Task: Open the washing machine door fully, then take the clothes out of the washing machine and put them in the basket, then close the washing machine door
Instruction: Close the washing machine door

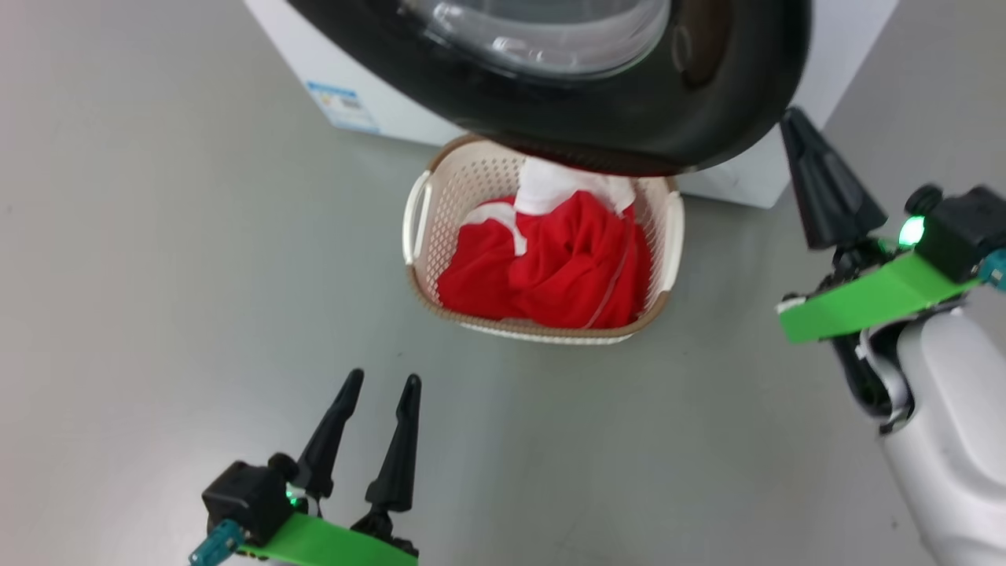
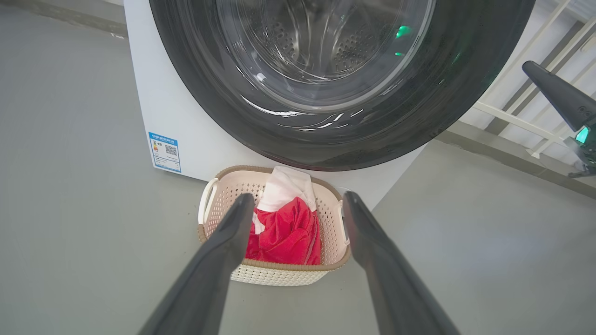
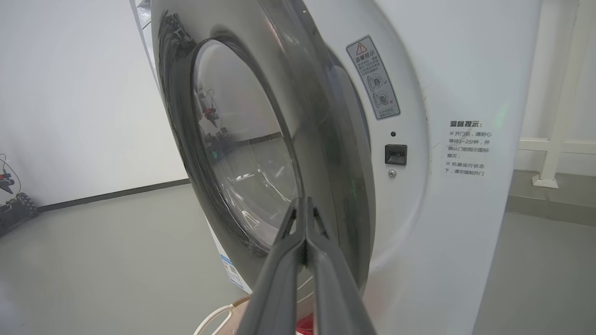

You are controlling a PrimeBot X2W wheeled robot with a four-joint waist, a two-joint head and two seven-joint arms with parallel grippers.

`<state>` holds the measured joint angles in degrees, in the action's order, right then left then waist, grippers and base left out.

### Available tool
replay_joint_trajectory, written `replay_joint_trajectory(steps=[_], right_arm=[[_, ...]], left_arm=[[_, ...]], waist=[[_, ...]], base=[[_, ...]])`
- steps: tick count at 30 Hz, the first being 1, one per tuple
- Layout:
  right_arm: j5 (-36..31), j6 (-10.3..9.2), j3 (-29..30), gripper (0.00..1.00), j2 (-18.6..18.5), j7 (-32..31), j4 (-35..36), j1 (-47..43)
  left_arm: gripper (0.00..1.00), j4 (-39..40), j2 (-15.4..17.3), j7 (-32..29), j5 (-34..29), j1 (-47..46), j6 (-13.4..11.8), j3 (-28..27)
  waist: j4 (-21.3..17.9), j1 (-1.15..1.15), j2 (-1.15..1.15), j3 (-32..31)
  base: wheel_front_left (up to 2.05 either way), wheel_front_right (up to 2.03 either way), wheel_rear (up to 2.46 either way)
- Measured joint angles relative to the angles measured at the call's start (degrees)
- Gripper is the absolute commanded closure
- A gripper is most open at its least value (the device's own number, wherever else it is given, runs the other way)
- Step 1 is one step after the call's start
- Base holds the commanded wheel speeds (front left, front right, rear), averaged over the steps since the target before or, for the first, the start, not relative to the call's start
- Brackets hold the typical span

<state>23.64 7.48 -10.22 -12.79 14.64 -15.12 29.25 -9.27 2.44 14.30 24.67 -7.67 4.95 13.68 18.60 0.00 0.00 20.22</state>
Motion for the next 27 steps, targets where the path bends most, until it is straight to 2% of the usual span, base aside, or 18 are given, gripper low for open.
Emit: replay_joint_trajectory(steps=[12, 27], right_arm=[[0.16, 0.08, 0.89, 1.00, -2.77, 0.00, -1.75, 7.75], [0.58, 0.08, 3.55, 1.00, -5.34, 0.05, -3.60, 19.07]], left_arm=[[0.00, 1.89, -0.18, 0.00, 2.35, -3.78, -1.48, 3.10], [0.00, 4.23, -0.35, 0.00, 4.70, -9.09, -2.46, 6.14]], waist=[[3.52, 0.00, 0.00, 6.45], [4.96, 0.00, 0.00, 13.40]], base=[[0.00, 0.00, 0.00], [0.00, 0.00, 0.00]])
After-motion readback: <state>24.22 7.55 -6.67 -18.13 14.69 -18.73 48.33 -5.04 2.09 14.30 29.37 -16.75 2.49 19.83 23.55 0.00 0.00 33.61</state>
